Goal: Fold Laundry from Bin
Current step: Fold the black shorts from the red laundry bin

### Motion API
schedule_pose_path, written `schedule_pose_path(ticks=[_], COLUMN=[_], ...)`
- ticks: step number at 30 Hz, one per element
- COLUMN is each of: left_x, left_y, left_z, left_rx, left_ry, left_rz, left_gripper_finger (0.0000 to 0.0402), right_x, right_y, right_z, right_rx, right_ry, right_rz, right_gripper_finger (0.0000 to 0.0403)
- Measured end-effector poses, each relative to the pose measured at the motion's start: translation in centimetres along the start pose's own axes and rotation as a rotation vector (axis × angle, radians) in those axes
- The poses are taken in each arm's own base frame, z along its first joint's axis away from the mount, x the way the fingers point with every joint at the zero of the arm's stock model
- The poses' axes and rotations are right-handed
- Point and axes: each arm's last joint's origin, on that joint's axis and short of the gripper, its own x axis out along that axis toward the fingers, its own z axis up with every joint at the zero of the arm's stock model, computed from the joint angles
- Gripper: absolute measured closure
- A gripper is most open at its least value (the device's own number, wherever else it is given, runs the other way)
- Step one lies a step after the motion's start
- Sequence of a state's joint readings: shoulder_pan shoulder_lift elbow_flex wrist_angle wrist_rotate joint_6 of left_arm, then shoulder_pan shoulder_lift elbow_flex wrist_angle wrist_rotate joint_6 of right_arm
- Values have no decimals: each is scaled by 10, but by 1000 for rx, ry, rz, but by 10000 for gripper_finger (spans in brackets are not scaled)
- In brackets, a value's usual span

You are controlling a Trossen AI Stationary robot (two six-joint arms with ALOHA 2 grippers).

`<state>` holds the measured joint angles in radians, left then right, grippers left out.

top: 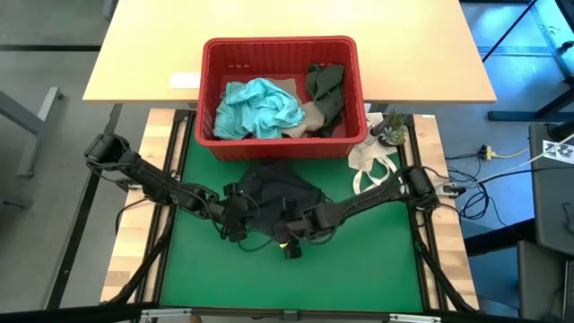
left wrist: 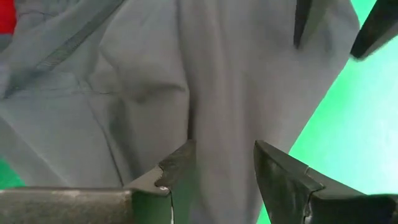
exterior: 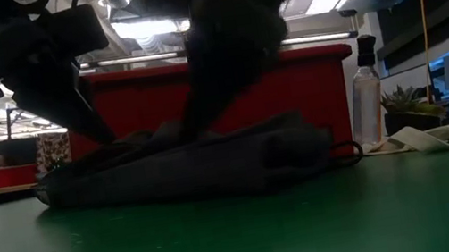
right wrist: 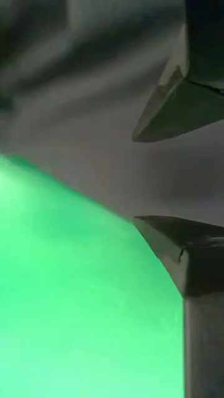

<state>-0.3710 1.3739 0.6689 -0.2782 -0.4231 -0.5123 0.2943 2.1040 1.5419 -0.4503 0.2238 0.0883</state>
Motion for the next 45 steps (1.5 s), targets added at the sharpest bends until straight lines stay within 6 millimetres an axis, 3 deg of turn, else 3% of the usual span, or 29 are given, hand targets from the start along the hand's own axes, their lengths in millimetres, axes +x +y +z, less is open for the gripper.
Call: schedule_pose_path(ticks=[4, 7, 17, 22, 28, 33, 45], left_x=[0, 0, 0, -1, -7, -8, 34], left_y=[0, 0, -2, -8, -15, -16, -3], left_z=[0, 0, 3, 15, 33, 38, 31], left_rx=[3, 4, 11, 9, 59, 105, 128], left_ry=[0, 0, -34, -152, -333, -383, -242], left_rz=[5, 5, -12, -71, -146, -160, -108], left_gripper_finger=[248, 248, 248, 248, 248, 248, 248], right_x=[23, 25, 11, 4, 0, 0, 0], right_y=[7, 10, 42, 59, 69, 70, 69], right_z=[-14, -20, -38, -47, -53, -54, -54], right_rx=[-7, -3, -157, -230, -261, -262, -262], right_ry=[94, 160, 314, 371, 409, 410, 409], right_rz=[81, 177, 330, 359, 362, 361, 362], right_gripper_finger=[198, 198, 198, 198, 198, 198, 198])
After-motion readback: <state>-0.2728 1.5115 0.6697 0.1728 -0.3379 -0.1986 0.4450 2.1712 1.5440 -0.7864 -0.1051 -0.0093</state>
